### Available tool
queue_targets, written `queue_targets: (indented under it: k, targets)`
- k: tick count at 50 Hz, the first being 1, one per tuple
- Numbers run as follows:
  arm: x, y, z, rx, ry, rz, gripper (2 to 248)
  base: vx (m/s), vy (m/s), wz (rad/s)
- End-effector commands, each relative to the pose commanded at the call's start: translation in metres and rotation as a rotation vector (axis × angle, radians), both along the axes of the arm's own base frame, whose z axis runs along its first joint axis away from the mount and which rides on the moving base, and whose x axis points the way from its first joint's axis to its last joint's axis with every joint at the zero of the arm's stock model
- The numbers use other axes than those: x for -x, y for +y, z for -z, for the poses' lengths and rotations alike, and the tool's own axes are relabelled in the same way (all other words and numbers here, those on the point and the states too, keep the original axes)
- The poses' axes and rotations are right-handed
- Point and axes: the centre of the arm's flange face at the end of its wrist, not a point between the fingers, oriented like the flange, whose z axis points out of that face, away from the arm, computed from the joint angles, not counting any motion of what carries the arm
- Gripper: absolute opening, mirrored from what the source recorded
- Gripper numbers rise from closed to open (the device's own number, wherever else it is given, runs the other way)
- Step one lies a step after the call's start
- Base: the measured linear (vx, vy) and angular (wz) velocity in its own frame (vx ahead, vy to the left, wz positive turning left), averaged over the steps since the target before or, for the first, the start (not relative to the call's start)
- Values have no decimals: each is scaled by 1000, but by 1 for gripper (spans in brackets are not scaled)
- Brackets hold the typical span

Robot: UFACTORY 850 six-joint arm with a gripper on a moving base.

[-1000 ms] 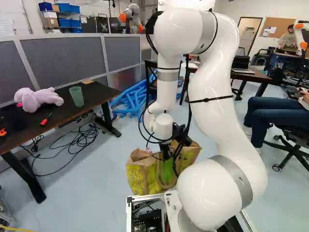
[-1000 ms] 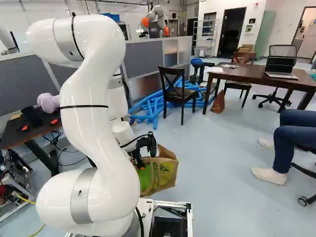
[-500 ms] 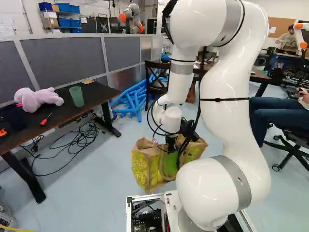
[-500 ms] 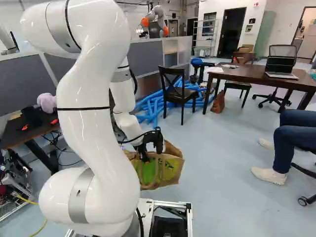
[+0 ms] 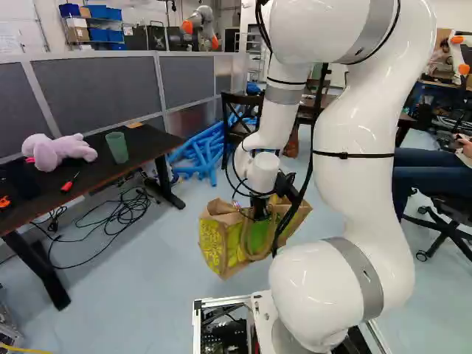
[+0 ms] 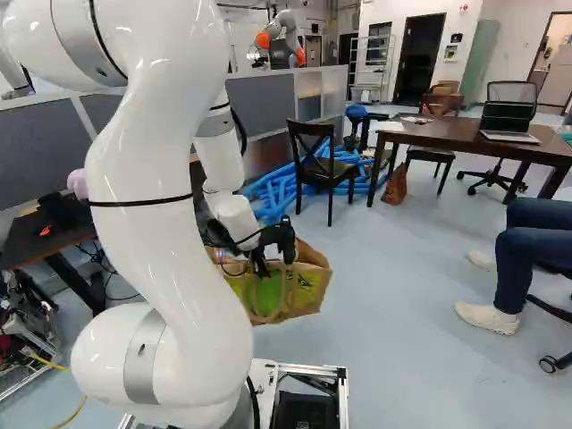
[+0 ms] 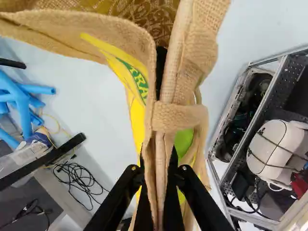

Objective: Pick up the bag on the ground and place it on the table

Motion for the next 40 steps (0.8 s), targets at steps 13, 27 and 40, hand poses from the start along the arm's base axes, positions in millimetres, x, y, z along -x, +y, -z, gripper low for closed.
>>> queue_targets:
  k: [13, 27, 40]
  targets:
    - [-11, 7, -17, -32, -4, -63, 21, 0, 0, 0]
    - [-19, 15, -35, -53, -3, -163, 21, 0, 0, 0]
    - [-22, 21, -52, -60, 4, -267, 21, 0, 0, 0]
